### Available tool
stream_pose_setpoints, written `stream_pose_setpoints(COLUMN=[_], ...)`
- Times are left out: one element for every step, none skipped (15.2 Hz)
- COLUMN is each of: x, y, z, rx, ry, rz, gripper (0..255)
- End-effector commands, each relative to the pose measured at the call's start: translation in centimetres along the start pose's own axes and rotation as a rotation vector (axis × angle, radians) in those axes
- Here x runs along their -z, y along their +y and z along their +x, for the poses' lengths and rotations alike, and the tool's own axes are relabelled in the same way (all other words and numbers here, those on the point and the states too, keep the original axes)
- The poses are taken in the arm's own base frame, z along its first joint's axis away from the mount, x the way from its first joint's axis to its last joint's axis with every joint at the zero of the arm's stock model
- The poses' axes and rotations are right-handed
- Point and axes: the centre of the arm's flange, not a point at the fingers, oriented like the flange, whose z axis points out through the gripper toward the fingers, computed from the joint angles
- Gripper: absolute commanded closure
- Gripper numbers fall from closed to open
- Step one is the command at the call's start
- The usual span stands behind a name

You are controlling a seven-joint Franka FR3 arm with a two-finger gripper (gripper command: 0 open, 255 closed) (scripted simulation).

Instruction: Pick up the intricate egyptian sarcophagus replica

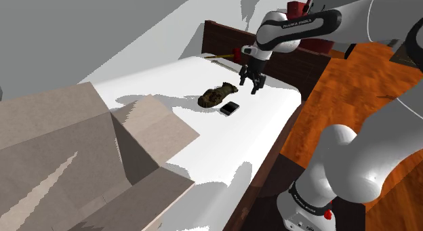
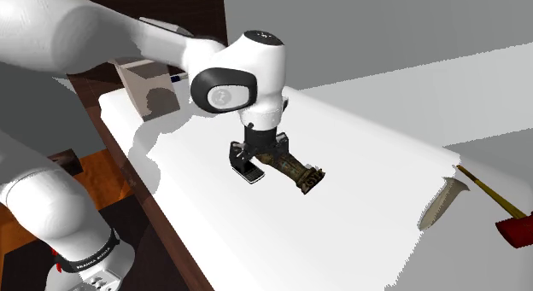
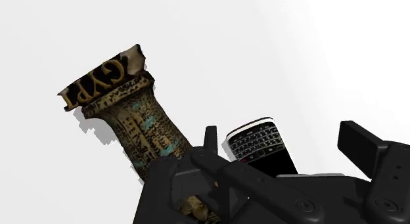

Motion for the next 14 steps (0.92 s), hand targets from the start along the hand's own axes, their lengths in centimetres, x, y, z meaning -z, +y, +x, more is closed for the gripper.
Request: stream_pose_setpoints(x=[-0.9, -1.4, -1.8, -2.3, -2.7, -3.1, -3.6, -4.0, -4.4, -4.9, -4.9, -5.4, -6.0, -6.5], y=[2.4, 3.6, 4.8, 6.1, 7.3, 8.5, 9.8, 11.0, 12.2, 13.4, 13.5, 13.5, 13.5, 13.5], z=[-0.2, -0.3, -0.3, -0.3, -0.2, 0.0, 0.2, 0.5, 0.8, 1.1, 1.2, 1.1, 1.0, 1.0], rx=[0.090, 0.131, 0.172, 0.213, 0.253, 0.294, 0.335, 0.376, 0.416, 0.457, 0.461, 0.461, 0.461, 0.461], ry=[0.014, 0.022, 0.030, 0.038, 0.046, 0.053, 0.061, 0.069, 0.077, 0.084, 0.085, 0.085, 0.085, 0.085], rz=[-0.005, -0.006, -0.007, -0.008, -0.009, -0.010, -0.012, -0.013, -0.014, -0.015, -0.015, -0.015, -0.015, -0.015], gripper=[0, 0, 0, 0, 0, 0, 0, 0, 0, 0, 0, 0, 0, 0])
